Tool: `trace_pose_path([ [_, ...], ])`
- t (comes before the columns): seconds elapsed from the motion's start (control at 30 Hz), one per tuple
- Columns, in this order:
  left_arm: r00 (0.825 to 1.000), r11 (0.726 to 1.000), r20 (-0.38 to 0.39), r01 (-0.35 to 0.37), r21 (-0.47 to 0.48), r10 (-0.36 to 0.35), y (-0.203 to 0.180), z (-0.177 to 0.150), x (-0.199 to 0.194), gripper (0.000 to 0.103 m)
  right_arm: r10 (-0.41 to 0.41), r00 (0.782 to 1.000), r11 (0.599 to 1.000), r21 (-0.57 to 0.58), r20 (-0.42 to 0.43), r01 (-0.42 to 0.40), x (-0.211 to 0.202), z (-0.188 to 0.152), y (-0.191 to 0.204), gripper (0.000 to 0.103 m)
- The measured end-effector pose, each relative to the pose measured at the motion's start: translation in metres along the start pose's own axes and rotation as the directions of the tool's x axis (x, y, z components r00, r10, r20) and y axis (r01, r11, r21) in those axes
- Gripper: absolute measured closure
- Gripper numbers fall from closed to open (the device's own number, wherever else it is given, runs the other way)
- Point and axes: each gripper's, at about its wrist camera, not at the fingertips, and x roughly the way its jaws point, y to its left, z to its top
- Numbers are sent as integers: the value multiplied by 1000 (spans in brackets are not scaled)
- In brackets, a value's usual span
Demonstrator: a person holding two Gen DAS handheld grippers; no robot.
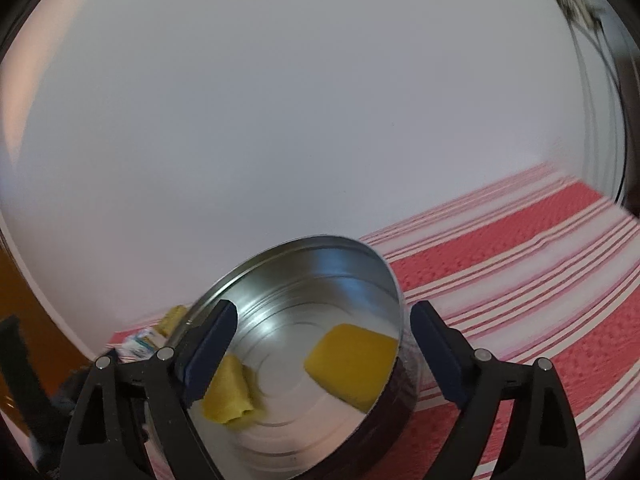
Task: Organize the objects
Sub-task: 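Carry both sponges over the silver tin and open both tools to drop them, then grasp a yellow sponge with the left tool while the right tool grasps the blue cloth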
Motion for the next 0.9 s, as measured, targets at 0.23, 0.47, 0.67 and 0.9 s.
trace_pose_path([
  [0.23,998,998,-9,-66,-25,66,37,-9,-5,0,-110,987,988,-96,114,121,-26,-7,15,13],
  [0.47,991,990,-28,-131,-43,130,72,-31,-12,0,-127,975,976,-150,183,156,-29,-26,50,13],
  [0.67,988,988,-61,-146,-59,142,103,-47,-23,0,-101,975,973,-185,199,138,-42,-44,83,13],
  [0.9,987,990,-89,-136,-40,132,145,-70,-41,0,-27,990,966,-250,137,61,-35,-65,125,13],
])
